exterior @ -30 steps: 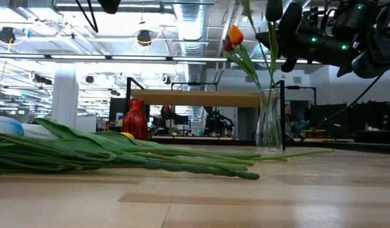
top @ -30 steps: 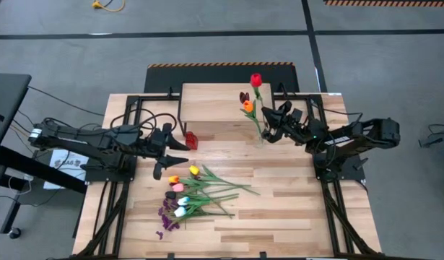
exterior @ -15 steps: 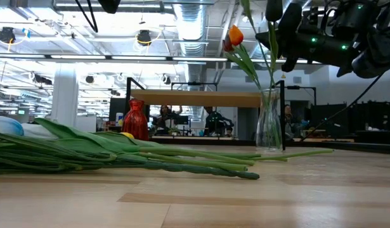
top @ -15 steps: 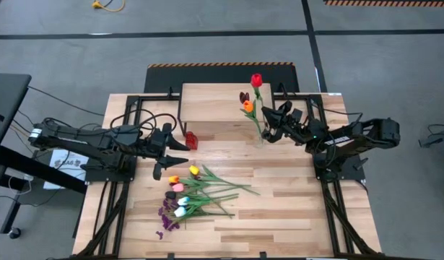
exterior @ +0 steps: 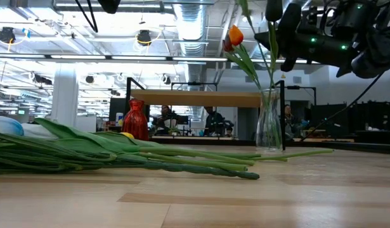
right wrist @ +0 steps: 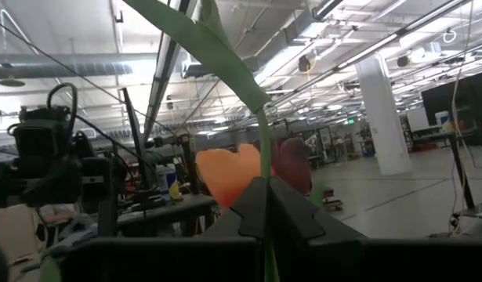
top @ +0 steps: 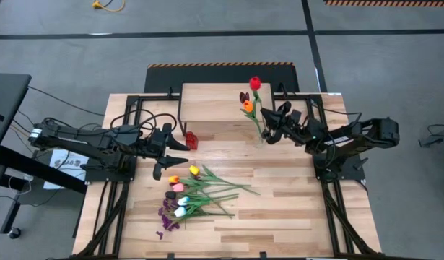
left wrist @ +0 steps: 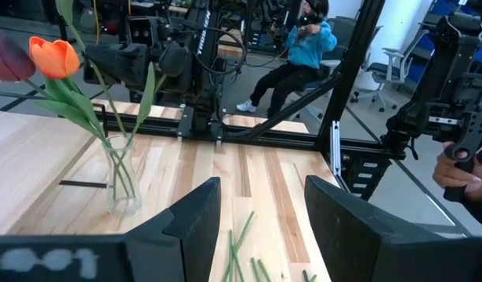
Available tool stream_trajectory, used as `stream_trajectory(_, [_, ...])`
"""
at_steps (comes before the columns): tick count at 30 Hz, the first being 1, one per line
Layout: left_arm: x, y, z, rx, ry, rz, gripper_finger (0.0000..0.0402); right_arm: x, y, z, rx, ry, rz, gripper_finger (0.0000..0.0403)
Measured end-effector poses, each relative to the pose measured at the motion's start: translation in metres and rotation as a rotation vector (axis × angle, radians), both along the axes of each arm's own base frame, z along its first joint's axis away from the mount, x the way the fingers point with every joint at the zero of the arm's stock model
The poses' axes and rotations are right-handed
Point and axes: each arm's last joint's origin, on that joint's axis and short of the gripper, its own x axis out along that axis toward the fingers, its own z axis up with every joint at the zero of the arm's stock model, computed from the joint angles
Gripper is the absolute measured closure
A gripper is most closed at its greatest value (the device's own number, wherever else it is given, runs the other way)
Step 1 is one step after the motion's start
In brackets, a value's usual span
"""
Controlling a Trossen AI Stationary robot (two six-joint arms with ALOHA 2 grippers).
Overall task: Pick and place flowers into a vace then onto a shelf
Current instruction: Put the red flower into the transparent vase
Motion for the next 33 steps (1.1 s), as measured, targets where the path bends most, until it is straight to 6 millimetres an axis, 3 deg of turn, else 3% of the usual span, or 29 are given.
stream_trajectory(6, [0.0, 0.0, 0.0, -0.002, 0.001, 0.0, 0.0226, 0.005, -0.003, 0.008, -0.012, -0.032, -0.002, 0.0403])
stream_trajectory(16, [0.0, 0.0, -0.001, -0.002, 0.012, -0.001, 0.0226, 0.015, -0.007, -0.01, 0.031, 0.047, -0.001, 0.0403])
stream_trajectory(33, [0.0, 0.0, -0.001, -0.009, 0.016, 0.001, 0.0226, 0.015, -0.007, -0.011, 0.045, 0.066, 0.001, 0.0403])
